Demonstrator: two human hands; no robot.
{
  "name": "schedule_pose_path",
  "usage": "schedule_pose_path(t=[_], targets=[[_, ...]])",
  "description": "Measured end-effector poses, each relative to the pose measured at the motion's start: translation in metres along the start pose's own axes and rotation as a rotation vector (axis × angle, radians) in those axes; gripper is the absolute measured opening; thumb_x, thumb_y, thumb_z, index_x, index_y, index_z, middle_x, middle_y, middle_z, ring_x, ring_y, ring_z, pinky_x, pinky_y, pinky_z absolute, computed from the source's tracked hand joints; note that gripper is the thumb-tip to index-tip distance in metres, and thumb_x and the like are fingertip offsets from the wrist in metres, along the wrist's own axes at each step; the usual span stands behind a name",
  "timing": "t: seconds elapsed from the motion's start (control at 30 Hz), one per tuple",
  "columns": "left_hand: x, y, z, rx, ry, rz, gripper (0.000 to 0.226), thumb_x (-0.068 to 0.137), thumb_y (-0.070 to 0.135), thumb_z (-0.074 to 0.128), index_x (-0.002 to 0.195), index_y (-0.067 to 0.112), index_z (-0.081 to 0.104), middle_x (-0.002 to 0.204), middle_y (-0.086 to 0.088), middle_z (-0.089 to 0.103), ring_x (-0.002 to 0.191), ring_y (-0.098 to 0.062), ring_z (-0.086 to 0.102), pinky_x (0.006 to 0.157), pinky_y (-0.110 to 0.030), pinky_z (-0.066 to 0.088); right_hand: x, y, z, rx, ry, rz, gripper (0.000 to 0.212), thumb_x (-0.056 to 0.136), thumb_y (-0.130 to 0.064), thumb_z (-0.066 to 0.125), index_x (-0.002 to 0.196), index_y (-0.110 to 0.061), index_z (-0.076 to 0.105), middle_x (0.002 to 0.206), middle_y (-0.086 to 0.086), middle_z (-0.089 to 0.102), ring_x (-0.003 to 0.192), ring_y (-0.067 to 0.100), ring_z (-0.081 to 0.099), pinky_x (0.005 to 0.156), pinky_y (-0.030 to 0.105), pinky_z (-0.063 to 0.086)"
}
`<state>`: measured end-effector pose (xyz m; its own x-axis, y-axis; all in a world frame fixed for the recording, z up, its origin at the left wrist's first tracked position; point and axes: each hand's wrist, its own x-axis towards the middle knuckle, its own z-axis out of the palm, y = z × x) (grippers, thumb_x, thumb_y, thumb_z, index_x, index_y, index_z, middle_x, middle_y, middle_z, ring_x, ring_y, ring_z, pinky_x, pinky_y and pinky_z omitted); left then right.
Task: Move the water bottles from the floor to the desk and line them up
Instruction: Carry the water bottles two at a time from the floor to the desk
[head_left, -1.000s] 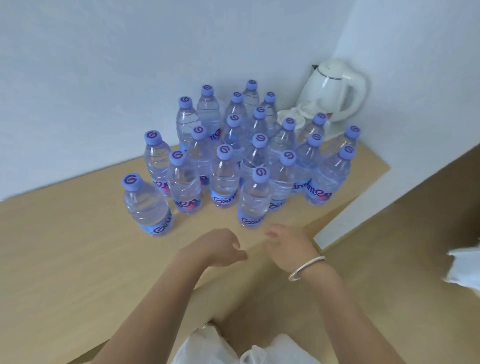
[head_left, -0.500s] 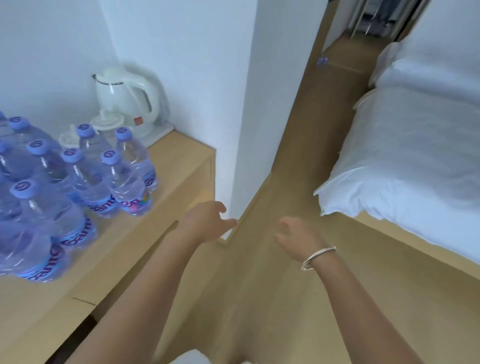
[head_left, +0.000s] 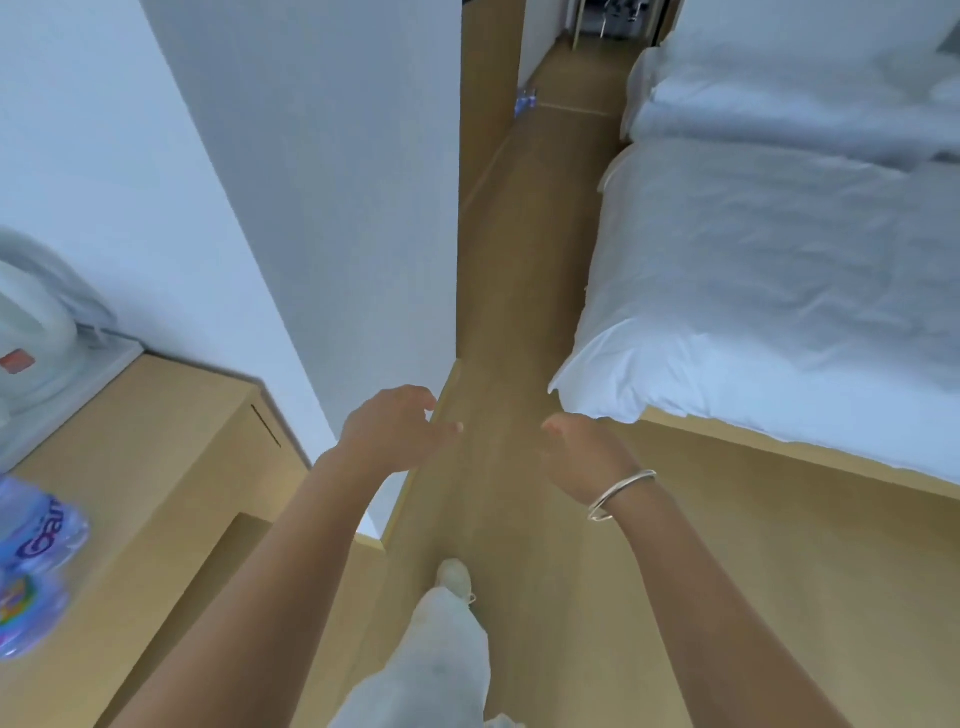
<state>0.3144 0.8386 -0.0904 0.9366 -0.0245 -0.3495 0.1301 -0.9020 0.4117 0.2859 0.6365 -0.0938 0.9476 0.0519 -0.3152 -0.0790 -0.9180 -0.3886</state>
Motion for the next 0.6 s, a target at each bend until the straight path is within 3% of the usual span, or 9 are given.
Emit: schedule_pose_path(t=[0.1,0.2,0.27,0.37,0.43,0.6], targets=[[0.055,0.022,-0.014,0.057,-0.021,0.029,0.043,0.087,0.053,0.053,0.119,0.025,0.054,0.116,0.005,0.057,0.109,-0.017,0.054,0.087,-0.029,0.038,0.049,0.005,-0.02,0.005,0.025,0.007,0.011,0.092,-0.024,0.048,0.088,-0.014,0.052,0.085,0.001,0.055,0.088,0.024,0.054,0.067,0.028,0.04],[0.115,0.05,-0.034,0.083,-0.052,0.07,0.024,0.089,0.046,0.052,0.091,0.023,0.047,0.095,0.004,0.05,0.087,-0.016,0.048,0.075,-0.026,0.034,0.099,0.008,-0.048,0.047,0.069,0.039,0.025,0.092,-0.026,0.049,0.111,-0.012,0.056,0.107,0.005,0.06,0.101,0.024,0.055,0.081,0.032,0.045],[0.156,0.069,-0.048,0.096,-0.063,0.112,0.024,0.089,0.045,0.051,0.085,0.023,0.042,0.094,0.004,0.046,0.084,-0.016,0.044,0.071,-0.025,0.034,0.131,0.012,-0.067,0.079,0.078,0.076,0.034,0.092,-0.028,0.049,0.122,-0.013,0.053,0.119,0.005,0.058,0.109,0.022,0.054,0.09,0.032,0.044],[0.21,0.094,-0.066,0.097,-0.089,0.171,0.036,0.09,0.048,0.051,0.111,0.019,0.054,0.105,0.002,0.053,0.096,-0.016,0.051,0.08,-0.027,0.036,0.176,0.021,-0.092,0.111,0.08,0.133,0.039,0.093,-0.028,0.048,0.13,-0.014,0.048,0.127,0.003,0.055,0.115,0.02,0.052,0.093,0.03,0.041],[0.242,0.109,-0.075,0.102,-0.087,0.199,0.05,0.091,0.05,0.05,0.128,0.017,0.05,0.122,0.002,0.056,0.112,-0.018,0.053,0.085,-0.028,0.036,0.202,0.028,-0.106,0.129,0.095,0.153,0.042,0.094,-0.029,0.047,0.133,-0.015,0.046,0.13,0.003,0.053,0.117,0.019,0.05,0.095,0.029,0.039],[0.318,0.139,-0.089,0.097,-0.088,0.224,0.059,0.089,0.052,0.051,0.137,0.018,0.044,0.133,0.001,0.052,0.122,-0.019,0.05,0.095,-0.032,0.038,0.272,0.045,-0.131,0.174,0.104,0.176,0.043,0.094,-0.03,0.048,0.134,-0.015,0.044,0.135,0.002,0.05,0.122,0.018,0.047,0.097,0.025,0.035]])
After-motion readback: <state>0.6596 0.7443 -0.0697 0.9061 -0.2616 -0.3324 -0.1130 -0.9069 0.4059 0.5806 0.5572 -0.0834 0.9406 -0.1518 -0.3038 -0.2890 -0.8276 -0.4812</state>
